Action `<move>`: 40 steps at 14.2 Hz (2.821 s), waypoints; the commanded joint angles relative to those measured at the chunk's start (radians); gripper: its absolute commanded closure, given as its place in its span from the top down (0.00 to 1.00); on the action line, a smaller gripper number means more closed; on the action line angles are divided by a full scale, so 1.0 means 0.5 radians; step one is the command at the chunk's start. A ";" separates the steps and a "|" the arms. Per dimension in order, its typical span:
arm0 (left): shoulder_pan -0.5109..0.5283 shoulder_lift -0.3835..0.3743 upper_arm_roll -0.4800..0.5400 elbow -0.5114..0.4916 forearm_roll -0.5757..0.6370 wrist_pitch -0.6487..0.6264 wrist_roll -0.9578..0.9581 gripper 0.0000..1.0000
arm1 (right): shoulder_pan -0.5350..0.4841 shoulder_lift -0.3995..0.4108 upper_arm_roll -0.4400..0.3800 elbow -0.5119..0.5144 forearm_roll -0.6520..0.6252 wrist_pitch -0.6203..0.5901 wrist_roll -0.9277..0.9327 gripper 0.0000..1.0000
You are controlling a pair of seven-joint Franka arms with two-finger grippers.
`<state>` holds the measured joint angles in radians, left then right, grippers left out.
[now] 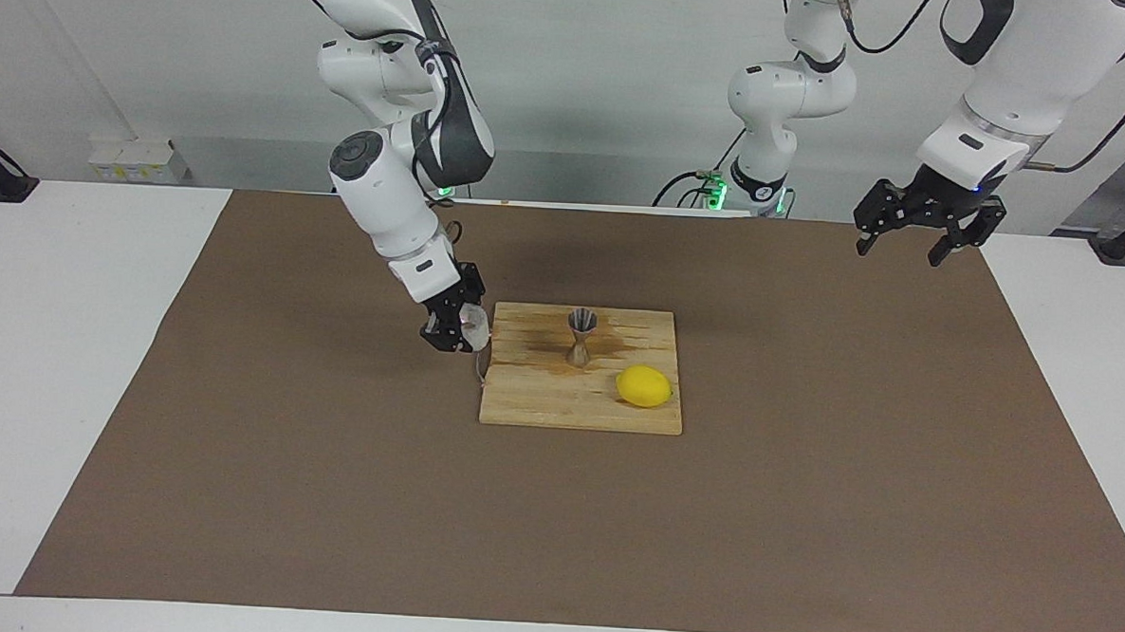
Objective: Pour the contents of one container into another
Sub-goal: 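Lift the clear cup with the right gripper toward the metal cup, then tilt the clear cup over the metal cup with the right gripper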
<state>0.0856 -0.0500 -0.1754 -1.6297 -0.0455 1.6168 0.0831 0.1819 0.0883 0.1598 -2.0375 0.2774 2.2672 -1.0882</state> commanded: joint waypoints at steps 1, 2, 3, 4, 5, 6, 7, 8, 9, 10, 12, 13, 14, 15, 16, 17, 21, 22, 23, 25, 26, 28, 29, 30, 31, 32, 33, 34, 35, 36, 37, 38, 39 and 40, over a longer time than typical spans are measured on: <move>0.013 0.017 0.001 0.032 -0.010 0.012 0.036 1.00 | 0.026 0.014 0.002 0.080 -0.106 -0.079 0.099 0.30; 0.013 0.017 0.001 0.032 -0.010 0.012 0.036 1.00 | 0.041 0.017 -0.001 0.105 -0.174 -0.086 0.130 0.30; 0.013 0.017 0.001 0.032 -0.010 0.012 0.036 1.00 | 0.047 0.026 0.002 0.126 -0.235 -0.110 0.182 0.30; 0.013 0.017 0.001 0.032 -0.010 0.012 0.036 1.00 | 0.069 0.047 0.002 0.151 -0.272 -0.119 0.222 0.30; 0.013 0.017 0.001 0.032 -0.010 0.012 0.036 1.00 | 0.099 0.053 -0.001 0.157 -0.297 -0.120 0.240 0.30; 0.013 0.017 0.001 0.032 -0.010 0.012 0.036 1.00 | 0.115 0.057 -0.001 0.157 -0.330 -0.120 0.262 0.30; 0.013 0.017 0.001 0.035 -0.010 0.012 0.036 1.00 | 0.118 0.057 0.002 0.160 -0.367 -0.123 0.289 0.30; 0.013 0.017 0.001 0.038 -0.010 0.012 0.036 1.00 | 0.121 0.057 0.002 0.163 -0.401 -0.129 0.323 0.30; 0.016 0.017 0.001 0.038 -0.010 0.012 0.036 1.00 | 0.145 0.057 0.002 0.169 -0.423 -0.135 0.345 0.30; 0.016 0.017 0.001 0.038 -0.010 0.012 0.036 1.00 | 0.179 0.060 -0.001 0.179 -0.441 -0.147 0.366 0.30; 0.016 0.017 0.001 0.038 -0.010 0.012 0.036 1.00 | 0.228 0.108 0.002 0.243 -0.545 -0.162 0.504 0.30; 0.016 0.020 0.001 0.038 -0.010 0.015 0.036 1.00 | 0.250 0.136 0.002 0.289 -0.582 -0.199 0.553 0.30; 0.016 0.020 0.001 0.038 -0.010 0.015 0.036 1.00 | 0.274 0.151 0.002 0.332 -0.588 -0.245 0.596 0.30; 0.016 0.020 0.001 0.038 -0.010 0.015 0.036 1.00 | 0.290 0.170 -0.001 0.378 -0.598 -0.276 0.636 0.30; 0.016 0.020 0.001 0.038 -0.010 0.015 0.033 1.00 | 0.290 0.176 -0.001 0.396 -0.631 -0.288 0.661 0.30; 0.016 0.020 0.001 0.038 -0.010 0.021 0.030 1.00 | 0.317 0.194 -0.001 0.396 -0.650 -0.285 0.713 0.30; 0.019 0.020 0.001 0.038 -0.013 0.024 0.030 1.00 | 0.391 0.305 0.002 0.522 -0.723 -0.291 0.924 0.30; 0.019 0.020 0.001 0.038 -0.013 0.024 0.030 1.00 | 0.421 0.326 -0.001 0.562 -0.745 -0.307 0.946 0.30; 0.019 0.020 0.001 0.038 -0.013 0.024 0.030 1.00 | 0.428 0.333 -0.001 0.577 -0.772 -0.331 0.955 0.29; 0.016 0.020 0.001 0.038 -0.016 0.024 0.027 1.00 | 0.449 0.333 0.002 0.577 -0.843 -0.353 0.955 0.28; 0.016 0.020 0.001 0.038 -0.016 0.024 0.027 1.00 | 0.471 0.333 0.002 0.577 -0.870 -0.371 0.955 0.28; 0.016 0.020 0.001 0.038 -0.013 0.024 0.018 1.00 | 0.520 0.336 -0.001 0.571 -0.938 -0.392 0.955 0.28; 0.016 0.020 0.001 0.038 -0.013 0.024 0.021 1.00 | 0.523 0.333 -0.001 0.574 -0.975 -0.429 0.955 0.28; 0.016 0.020 0.001 0.038 -0.016 0.021 0.021 1.00 | 0.532 0.333 0.002 0.571 -1.015 -0.460 0.955 0.28; 0.019 0.020 0.001 0.038 -0.016 0.021 0.018 1.00 | 0.566 0.333 -0.001 0.562 -1.064 -0.481 0.955 0.28; 0.016 0.020 0.001 0.038 -0.016 0.021 0.018 1.00 | 0.575 0.333 0.002 0.562 -1.100 -0.512 0.955 0.28; 0.016 0.020 0.001 0.038 -0.013 0.024 0.018 1.00 | 0.581 0.330 0.002 0.562 -1.119 -0.530 0.955 0.28; 0.016 0.020 0.001 0.038 -0.016 0.024 0.018 1.00 | 0.581 0.327 0.002 0.565 -1.147 -0.543 0.955 0.28; 0.016 0.020 0.001 0.038 -0.016 0.024 0.018 1.00 | 0.596 0.323 0.002 0.565 -1.168 -0.546 0.958 0.28; 0.016 0.020 0.001 0.038 -0.013 0.024 0.018 1.00 | 0.621 0.326 -0.001 0.565 -1.177 -0.549 0.958 0.28; 0.016 0.020 0.001 0.038 -0.013 0.024 0.018 1.00 | 0.624 0.320 -0.001 0.562 -1.211 -0.552 0.958 0.28; 0.016 0.020 0.001 0.038 -0.016 0.024 0.018 1.00 | 0.627 0.317 -0.001 0.556 -1.236 -0.552 0.958 0.28; 0.016 0.020 0.001 0.038 -0.013 0.024 0.018 1.00 | 0.630 0.317 0.002 0.559 -1.248 -0.555 0.958 0.28; 0.016 0.020 0.001 0.038 -0.016 0.024 0.018 1.00 | 0.642 0.317 -0.001 0.556 -1.269 -0.555 0.965 0.28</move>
<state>0.0868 -0.0500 -0.1741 -1.6278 -0.0455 1.6235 0.0832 0.4932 0.2438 0.1598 -1.7769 -0.3190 2.0127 -0.6315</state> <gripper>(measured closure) 0.000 0.463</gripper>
